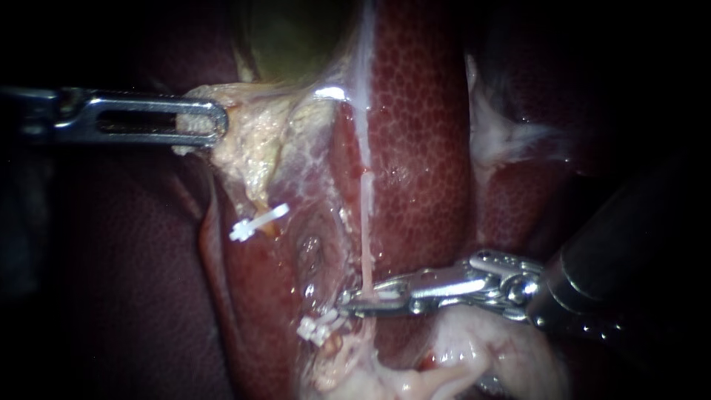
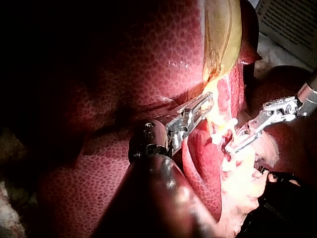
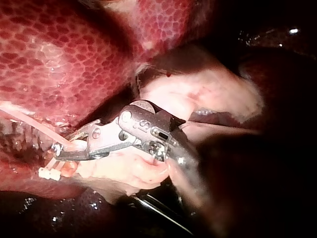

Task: Going back first clip right tube

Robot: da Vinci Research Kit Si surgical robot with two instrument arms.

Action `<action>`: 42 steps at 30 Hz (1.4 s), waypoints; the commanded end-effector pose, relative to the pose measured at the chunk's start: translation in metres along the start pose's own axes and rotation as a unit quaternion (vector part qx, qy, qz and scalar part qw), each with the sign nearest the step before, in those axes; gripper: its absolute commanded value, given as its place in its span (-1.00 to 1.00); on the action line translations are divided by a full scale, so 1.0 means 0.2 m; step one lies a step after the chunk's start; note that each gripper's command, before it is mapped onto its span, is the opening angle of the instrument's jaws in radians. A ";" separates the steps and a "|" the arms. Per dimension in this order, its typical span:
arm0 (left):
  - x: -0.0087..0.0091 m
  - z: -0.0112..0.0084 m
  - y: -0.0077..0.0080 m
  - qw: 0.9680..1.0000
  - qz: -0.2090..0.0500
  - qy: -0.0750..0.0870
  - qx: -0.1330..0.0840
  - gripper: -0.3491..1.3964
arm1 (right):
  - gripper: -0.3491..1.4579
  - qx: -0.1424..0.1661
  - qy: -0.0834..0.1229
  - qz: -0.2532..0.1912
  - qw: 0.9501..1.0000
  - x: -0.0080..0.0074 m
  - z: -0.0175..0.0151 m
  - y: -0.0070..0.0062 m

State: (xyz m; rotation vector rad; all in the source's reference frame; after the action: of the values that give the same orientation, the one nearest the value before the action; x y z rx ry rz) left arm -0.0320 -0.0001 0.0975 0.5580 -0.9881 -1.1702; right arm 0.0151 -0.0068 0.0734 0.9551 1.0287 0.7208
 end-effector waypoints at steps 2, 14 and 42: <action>0.000 0.000 0.000 1.000 0.000 0.000 0.000 -1.00 | -1.00 0.000 0.000 0.000 1.000 0.000 0.000 0.000; 0.000 0.000 0.000 1.000 0.000 0.000 0.000 -1.00 | -0.38 0.010 0.013 -0.011 1.000 0.003 0.002 -0.001; 0.001 0.001 0.000 1.000 0.000 -0.001 -0.001 -1.00 | 0.05 -0.025 0.041 -0.212 0.976 0.019 -0.031 -0.001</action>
State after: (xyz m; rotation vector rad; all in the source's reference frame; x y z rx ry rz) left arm -0.0322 -0.0002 0.0977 0.5560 -0.9887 -1.1712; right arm 0.0102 -0.0011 0.0699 0.6294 1.2372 0.4181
